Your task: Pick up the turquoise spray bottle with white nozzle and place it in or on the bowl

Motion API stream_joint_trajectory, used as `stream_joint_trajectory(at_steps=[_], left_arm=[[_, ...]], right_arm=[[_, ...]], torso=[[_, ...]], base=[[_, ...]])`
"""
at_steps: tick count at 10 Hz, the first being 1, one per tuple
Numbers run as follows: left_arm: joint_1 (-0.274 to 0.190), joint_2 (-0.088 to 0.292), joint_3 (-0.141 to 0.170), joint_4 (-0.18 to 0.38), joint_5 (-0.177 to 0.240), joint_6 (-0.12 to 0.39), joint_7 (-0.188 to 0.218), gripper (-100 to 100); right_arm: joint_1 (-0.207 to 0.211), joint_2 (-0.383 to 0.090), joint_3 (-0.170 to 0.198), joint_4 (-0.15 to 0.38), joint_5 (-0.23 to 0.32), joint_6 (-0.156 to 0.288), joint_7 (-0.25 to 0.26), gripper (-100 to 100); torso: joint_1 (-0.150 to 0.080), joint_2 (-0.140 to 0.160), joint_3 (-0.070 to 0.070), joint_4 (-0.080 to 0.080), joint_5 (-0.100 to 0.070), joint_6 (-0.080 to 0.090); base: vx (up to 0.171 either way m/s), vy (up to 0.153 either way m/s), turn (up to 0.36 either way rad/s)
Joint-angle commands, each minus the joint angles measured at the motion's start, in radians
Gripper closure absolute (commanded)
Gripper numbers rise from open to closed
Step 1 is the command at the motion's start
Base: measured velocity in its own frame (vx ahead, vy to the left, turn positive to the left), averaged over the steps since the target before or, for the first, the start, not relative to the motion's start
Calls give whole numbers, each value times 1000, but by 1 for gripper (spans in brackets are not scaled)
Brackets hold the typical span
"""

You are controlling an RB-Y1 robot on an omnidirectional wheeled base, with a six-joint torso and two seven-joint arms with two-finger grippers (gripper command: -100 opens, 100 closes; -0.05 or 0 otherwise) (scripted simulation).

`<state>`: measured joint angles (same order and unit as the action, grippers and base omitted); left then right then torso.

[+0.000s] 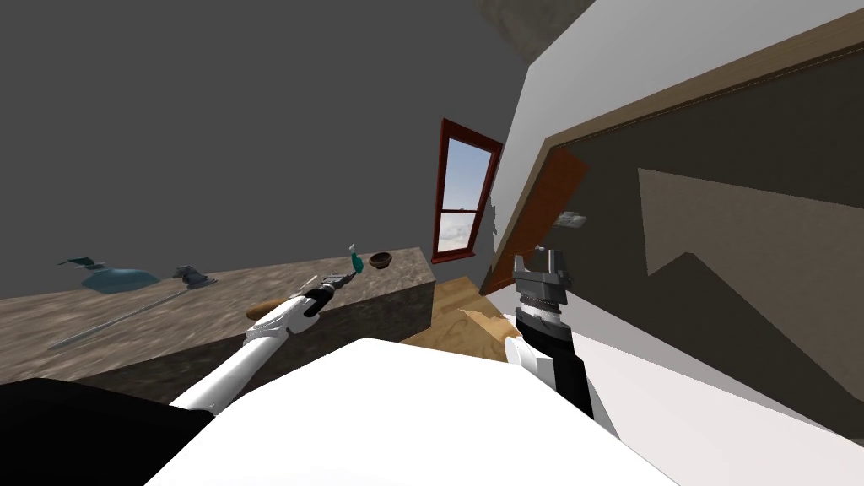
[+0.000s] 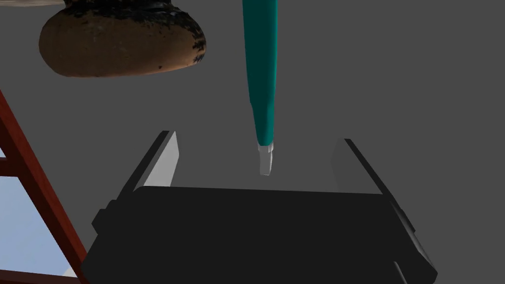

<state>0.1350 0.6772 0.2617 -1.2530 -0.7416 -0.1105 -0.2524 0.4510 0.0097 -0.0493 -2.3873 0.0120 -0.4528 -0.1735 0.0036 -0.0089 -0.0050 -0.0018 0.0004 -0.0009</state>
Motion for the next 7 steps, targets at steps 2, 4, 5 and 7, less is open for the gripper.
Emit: stream_joint_trajectory(at_steps=[2,4,5,7], left_arm=[[-24,-17,7,6,36,37,-4,-100],[-43,-28,12,4,62,65,-7,-100],[-40,-24,11,8,54,55,-6,-100],[-42,-24,11,8,55,57,-7,-100]], right_arm=[[0,0,0,0,0,0,0,0],[0,0,0,0,0,0,0,0],[0,0,0,0,0,0,0,0],[0,0,0,0,0,0,0,0]], torso=[[0,-4,-2,-1,0,0],[2,-6,-3,-1,0,0],[2,-4,-3,-1,1,0],[0,7,4,1,0,0]], base=[[226,19,66],[215,46,60],[81,15,7],[13,2,-2]])
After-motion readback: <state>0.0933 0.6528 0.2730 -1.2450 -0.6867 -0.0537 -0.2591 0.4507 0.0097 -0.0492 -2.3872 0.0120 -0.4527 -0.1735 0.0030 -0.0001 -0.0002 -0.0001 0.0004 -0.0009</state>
